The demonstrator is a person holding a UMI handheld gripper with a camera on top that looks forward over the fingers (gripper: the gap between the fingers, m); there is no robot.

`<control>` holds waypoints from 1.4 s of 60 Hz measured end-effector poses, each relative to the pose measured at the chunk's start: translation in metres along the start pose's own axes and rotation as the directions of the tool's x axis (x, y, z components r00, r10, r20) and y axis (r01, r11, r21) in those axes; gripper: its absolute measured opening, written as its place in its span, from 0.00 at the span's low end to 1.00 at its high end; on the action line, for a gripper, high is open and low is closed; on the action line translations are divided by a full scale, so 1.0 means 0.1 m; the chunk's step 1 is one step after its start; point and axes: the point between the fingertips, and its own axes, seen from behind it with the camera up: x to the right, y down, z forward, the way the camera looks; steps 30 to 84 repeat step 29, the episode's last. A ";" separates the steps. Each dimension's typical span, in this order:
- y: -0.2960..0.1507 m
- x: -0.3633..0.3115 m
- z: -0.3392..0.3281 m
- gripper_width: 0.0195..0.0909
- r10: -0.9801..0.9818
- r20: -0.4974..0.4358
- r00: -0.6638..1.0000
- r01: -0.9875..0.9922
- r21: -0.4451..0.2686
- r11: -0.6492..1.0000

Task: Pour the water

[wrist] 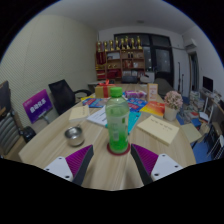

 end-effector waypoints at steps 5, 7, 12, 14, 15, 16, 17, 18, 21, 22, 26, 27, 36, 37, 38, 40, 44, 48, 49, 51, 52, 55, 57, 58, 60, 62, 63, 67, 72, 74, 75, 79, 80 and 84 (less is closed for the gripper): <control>0.05 -0.16 -0.73 0.90 0.037 0.050 0.998 -0.036 -0.015 0.999; 0.05 -0.23 -0.99 0.90 0.058 0.063 0.996 -0.056 -0.028 0.998; 0.15 -0.31 -1.74 0.91 0.089 0.081 0.993 -0.085 -0.056 0.995; 0.16 -0.31 -2.03 0.91 0.092 0.081 0.993 -0.088 -0.048 0.995; 0.15 -0.31 -2.16 0.91 0.092 0.076 0.993 -0.089 -0.044 0.995; 0.18 -0.29 -2.33 0.91 0.095 0.069 0.993 -0.092 -0.040 0.995; 0.19 -0.26 -2.47 0.90 0.096 0.062 0.993 -0.094 -0.036 0.995; 0.19 -0.24 -2.60 0.91 0.097 0.054 0.994 -0.096 -0.033 0.995; 0.19 -0.20 -2.94 0.90 0.090 0.043 0.995 -0.089 -0.025 0.996; 0.19 -0.20 -3.05 0.90 0.083 0.044 0.996 -0.082 -0.022 0.996; 0.20 -0.15 -3.45 0.90 0.054 0.043 0.998 -0.054 -0.002 0.999; 0.19 -0.14 -3.53 0.90 0.049 0.039 0.998 -0.049 0.002 0.999; 0.20 -0.09 -3.70 0.90 0.041 0.033 0.999 -0.042 0.005 0.999; 0.20 -0.09 -3.70 0.90 0.041 0.033 0.999 -0.042 0.005 0.999; 0.20 -0.09 -3.70 0.90 0.041 0.033 0.999 -0.042 0.005 0.999; 0.20 -0.09 -3.70 0.90 0.041 0.033 0.999 -0.042 0.005 0.999; 0.20 -0.09 -3.70 0.90 0.041 0.033 0.999 -0.042 0.005 0.999; 0.20 -0.09 -3.70 0.90 0.041 0.033 0.999 -0.042 0.005 0.999; 0.20 -0.09 -3.70 0.90 0.041 0.033 0.999 -0.042 0.005 0.999; 0.20 -0.09 -3.70 0.90 0.041 0.033 0.999 -0.042 0.005 0.999; 0.20 -0.09 -3.70 0.90 0.041 0.033 0.999 -0.042 0.005 0.999; 0.20 -0.09 -3.70 0.90 0.041 0.033 0.999 -0.042 0.005 0.999; 0.20 -0.09 -3.70 0.90 0.041 0.033 0.999 -0.042 0.005 0.999; 0.20 -0.09 -3.70 0.90 0.041 0.033 0.999 -0.042 0.005 0.999; 0.20 -0.09 -3.70 0.90 0.041 0.033 0.999 -0.042 0.005 0.999; 0.20 -0.09 -3.70 0.90 0.041 0.033 0.999 -0.042 0.005 0.999; 0.20 -0.09 -3.70 0.90 0.041 0.033 0.999 -0.042 0.005 0.999; 0.20 -0.09 -3.70 0.90 0.041 0.033 0.999 -0.042 0.005 0.999; 0.20 -0.09 -3.70 0.90 0.041 0.033 0.999 -0.042 0.005 0.999; 0.20 -0.09 -3.70 0.90 0.041 0.033 0.999 -0.042 0.005 0.999; 0.20 -0.09 -3.70 0.90 0.041 0.033 0.999 -0.042 0.005 0.999; 0.20 -0.09 -3.70 0.90 0.041 0.033 0.999 -0.042 0.005 0.999; 0.20 -0.09 -3.70 0.90 0.041 0.033 0.999 -0.042 0.005 0.999; 0.20 -0.09 -3.70 0.90 0.041 0.033 0.999 -0.042 0.005 0.999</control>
